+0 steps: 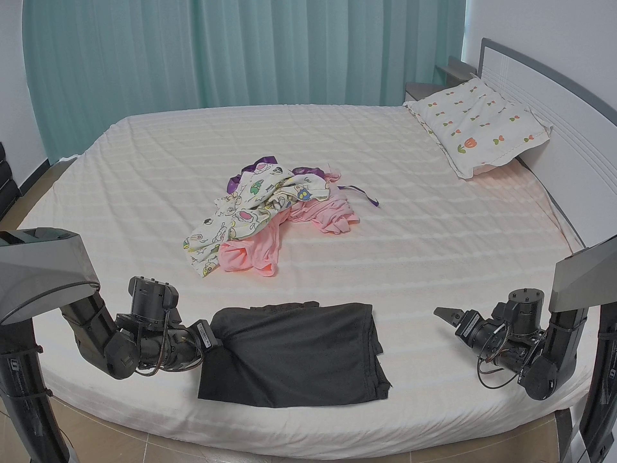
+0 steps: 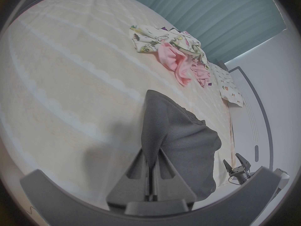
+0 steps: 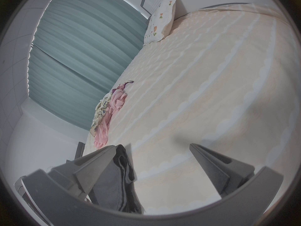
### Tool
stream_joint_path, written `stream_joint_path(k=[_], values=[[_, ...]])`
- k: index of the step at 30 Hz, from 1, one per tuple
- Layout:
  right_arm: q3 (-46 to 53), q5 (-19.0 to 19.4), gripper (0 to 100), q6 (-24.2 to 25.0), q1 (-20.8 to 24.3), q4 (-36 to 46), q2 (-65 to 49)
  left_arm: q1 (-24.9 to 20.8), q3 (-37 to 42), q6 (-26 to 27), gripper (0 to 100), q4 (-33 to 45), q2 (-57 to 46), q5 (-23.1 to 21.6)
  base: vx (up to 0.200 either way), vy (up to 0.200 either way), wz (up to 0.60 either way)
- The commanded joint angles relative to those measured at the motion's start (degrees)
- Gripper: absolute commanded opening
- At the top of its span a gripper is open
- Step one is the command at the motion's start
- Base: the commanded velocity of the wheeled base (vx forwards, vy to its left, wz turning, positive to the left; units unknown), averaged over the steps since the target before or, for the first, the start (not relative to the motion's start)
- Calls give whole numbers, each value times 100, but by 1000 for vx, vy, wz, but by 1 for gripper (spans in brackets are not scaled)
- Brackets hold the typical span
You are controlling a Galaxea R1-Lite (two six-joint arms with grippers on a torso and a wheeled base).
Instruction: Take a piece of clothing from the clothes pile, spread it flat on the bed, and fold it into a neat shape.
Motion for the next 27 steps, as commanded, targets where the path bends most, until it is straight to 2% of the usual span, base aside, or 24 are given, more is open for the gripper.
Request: stream_joint_path(k=[1,4,18,21,27], values=[[8,3,100,8,16,-1,35,97,11,0,0,7,31,-63,0,200,0],[-1,-6,100,61,25,-19,123,176,11,0,0,7,22,-221,0,200,0],[-1,-32,100,61,42,-37,123,229,11,0,0,7,31,-248,0,200,0],[8,-32,100,61,42,-28,123,264,11,-9,0,7,13,-248,0,0,0],[-1,-41,100,61,42,-28,123,335,11,0,0,-2,5,-248,0,200,0]])
